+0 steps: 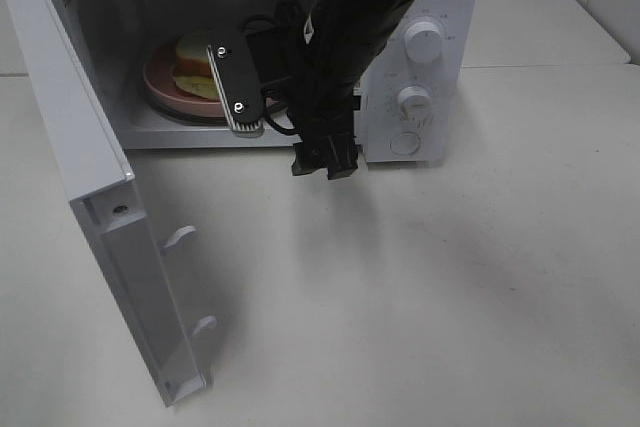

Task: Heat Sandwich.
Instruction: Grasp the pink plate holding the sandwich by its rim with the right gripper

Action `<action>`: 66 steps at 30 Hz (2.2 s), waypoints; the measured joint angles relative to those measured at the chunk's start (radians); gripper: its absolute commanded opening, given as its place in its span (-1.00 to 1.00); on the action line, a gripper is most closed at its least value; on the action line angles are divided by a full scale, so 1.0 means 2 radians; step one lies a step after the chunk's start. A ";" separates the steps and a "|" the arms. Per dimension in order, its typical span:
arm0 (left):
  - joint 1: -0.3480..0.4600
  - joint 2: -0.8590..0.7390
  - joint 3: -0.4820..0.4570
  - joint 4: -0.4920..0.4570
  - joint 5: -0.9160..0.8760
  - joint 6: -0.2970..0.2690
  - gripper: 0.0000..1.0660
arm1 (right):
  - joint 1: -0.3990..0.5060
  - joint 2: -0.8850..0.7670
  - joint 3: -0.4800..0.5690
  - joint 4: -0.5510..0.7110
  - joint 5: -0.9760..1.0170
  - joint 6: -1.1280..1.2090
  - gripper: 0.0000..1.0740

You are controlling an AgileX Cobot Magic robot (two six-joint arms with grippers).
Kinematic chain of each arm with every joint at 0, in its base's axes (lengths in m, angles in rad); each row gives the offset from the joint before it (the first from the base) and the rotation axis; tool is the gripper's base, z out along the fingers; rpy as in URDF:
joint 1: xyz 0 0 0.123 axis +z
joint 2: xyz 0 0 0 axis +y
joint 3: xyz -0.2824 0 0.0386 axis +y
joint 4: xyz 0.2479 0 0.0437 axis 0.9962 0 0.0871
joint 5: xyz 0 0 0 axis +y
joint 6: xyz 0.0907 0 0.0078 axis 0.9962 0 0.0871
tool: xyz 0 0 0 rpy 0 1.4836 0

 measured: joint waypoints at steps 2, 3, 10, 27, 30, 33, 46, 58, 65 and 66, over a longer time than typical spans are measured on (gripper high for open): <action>0.000 0.000 0.000 0.000 0.000 0.000 0.89 | 0.000 0.015 -0.017 0.000 -0.001 0.001 0.61; 0.000 0.000 0.000 0.000 0.000 0.000 0.89 | 0.000 0.023 -0.025 0.000 -0.001 0.001 0.61; 0.000 0.000 0.000 0.000 0.000 0.000 0.89 | 0.000 0.074 -0.092 0.000 -0.005 0.007 0.59; 0.000 0.000 0.000 0.000 0.000 0.000 0.89 | -0.001 0.181 -0.226 -0.040 0.022 0.078 0.54; 0.000 0.000 0.000 0.000 0.000 0.000 0.89 | -0.001 0.202 -0.252 -0.040 0.032 0.080 0.53; 0.000 0.000 0.000 0.000 0.000 0.000 0.89 | -0.001 0.224 -0.286 -0.050 0.040 0.092 0.52; 0.000 0.000 0.000 0.007 0.000 0.000 0.89 | -0.001 0.236 -0.302 -0.085 0.046 0.118 0.50; 0.000 0.000 0.000 0.007 0.000 0.000 0.89 | -0.001 0.276 -0.355 -0.088 0.035 0.118 0.49; 0.000 0.000 0.000 0.007 0.000 0.000 0.89 | -0.001 0.294 -0.369 -0.077 0.023 0.118 0.43; 0.000 0.000 0.000 0.007 0.000 0.000 0.89 | -0.001 0.296 -0.370 -0.074 0.021 0.118 0.41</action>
